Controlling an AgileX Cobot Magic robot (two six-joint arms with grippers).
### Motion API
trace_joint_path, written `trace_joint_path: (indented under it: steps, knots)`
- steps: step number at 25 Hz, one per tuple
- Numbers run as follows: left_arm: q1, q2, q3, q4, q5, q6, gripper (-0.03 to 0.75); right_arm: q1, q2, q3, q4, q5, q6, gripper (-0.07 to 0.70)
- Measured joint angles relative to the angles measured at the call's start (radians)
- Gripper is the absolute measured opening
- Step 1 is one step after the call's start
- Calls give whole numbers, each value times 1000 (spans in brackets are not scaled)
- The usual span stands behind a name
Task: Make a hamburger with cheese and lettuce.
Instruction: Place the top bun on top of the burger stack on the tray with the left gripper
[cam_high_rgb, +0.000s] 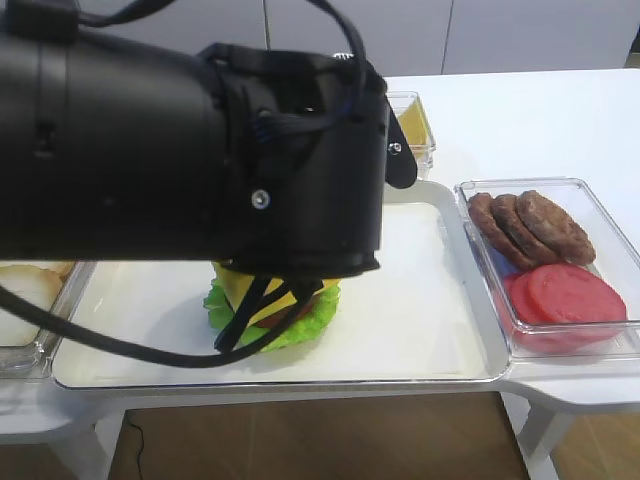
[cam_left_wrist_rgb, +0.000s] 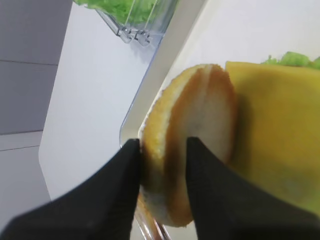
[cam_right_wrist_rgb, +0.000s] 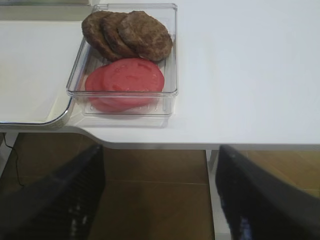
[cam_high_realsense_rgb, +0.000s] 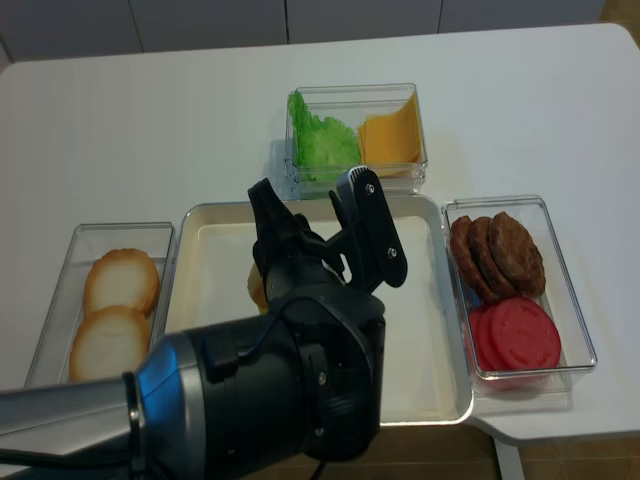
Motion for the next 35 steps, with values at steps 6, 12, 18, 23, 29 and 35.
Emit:
trace_joint_path:
  steps: [6, 12, 18, 23, 29, 35]
  knots:
    - [0, 0, 0, -2, 0, 0, 242, 0, 0, 0, 0, 0, 0, 540]
    - [0, 0, 0, -4, 0, 0, 250, 0, 0, 0, 0, 0, 0, 540]
    - [-26, 0, 0, -2, 0, 0, 253, 0, 0, 0, 0, 0, 0, 540]
    - [-33, 0, 0, -2, 0, -22, 256, 0, 0, 0, 0, 0, 0, 540]
    - [-33, 0, 0, -19, 0, -43, 262, 0, 0, 0, 0, 0, 0, 540]
    - [-33, 0, 0, -28, 0, -56, 277, 0, 0, 0, 0, 0, 7, 540]
